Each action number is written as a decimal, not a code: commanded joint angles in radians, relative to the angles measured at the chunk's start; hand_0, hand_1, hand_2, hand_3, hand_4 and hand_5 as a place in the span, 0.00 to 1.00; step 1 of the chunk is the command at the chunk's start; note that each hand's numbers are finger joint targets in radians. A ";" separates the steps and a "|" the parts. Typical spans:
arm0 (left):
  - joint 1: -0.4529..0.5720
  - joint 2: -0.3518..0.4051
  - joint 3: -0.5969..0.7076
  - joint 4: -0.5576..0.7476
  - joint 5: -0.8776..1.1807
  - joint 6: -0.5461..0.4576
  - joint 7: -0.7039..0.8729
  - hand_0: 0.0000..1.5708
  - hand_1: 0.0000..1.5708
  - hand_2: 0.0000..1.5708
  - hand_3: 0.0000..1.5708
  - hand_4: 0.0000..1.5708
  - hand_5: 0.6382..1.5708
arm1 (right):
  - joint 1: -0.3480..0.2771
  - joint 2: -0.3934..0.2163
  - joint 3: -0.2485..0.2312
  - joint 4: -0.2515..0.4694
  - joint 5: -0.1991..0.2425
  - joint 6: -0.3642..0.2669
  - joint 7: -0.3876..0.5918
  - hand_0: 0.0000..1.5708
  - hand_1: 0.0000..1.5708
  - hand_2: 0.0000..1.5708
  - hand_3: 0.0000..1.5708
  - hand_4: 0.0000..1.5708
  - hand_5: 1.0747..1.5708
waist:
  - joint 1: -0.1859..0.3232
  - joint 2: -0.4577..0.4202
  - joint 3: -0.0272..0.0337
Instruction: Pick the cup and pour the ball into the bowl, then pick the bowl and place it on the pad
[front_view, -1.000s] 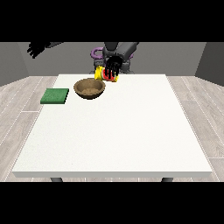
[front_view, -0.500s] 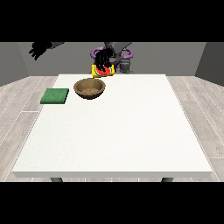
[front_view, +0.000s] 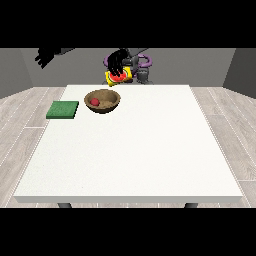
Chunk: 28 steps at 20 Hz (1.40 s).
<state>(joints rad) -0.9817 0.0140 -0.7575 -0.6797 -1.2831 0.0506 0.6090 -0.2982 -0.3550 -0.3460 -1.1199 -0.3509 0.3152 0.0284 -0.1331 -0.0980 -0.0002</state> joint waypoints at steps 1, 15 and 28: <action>0.016 0.041 0.097 -0.091 0.050 0.109 -0.008 0.20 0.20 0.95 0.98 0.70 1.00 | 0.031 -0.051 -0.047 0.031 -0.015 0.016 -0.007 0.00 0.00 0.00 0.07 0.47 0.96 | 0.061 -0.014 -0.0001; 0.154 0.158 0.858 -0.425 1.007 0.139 -0.370 0.00 0.00 0.00 0.00 0.68 1.00 | 0.126 0.083 -0.006 -0.004 0.054 -0.120 -0.053 0.00 0.00 0.00 0.00 0.49 0.97 | 0.219 -0.009 -0.0111; 0.192 0.432 1.130 -0.438 1.419 -0.334 -0.506 0.00 0.00 0.00 0.00 0.66 0.99 | 0.083 0.206 0.001 0.136 0.084 -0.180 -0.282 0.00 0.00 0.00 0.00 0.46 0.99 | 0.285 0.201 0.0007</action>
<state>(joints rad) -0.8149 0.3930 0.3296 -1.1064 0.0667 -0.1958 0.1449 -0.1895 -0.1685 -0.3416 -1.0456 -0.2719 0.1370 -0.1766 0.1431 0.0427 -0.0009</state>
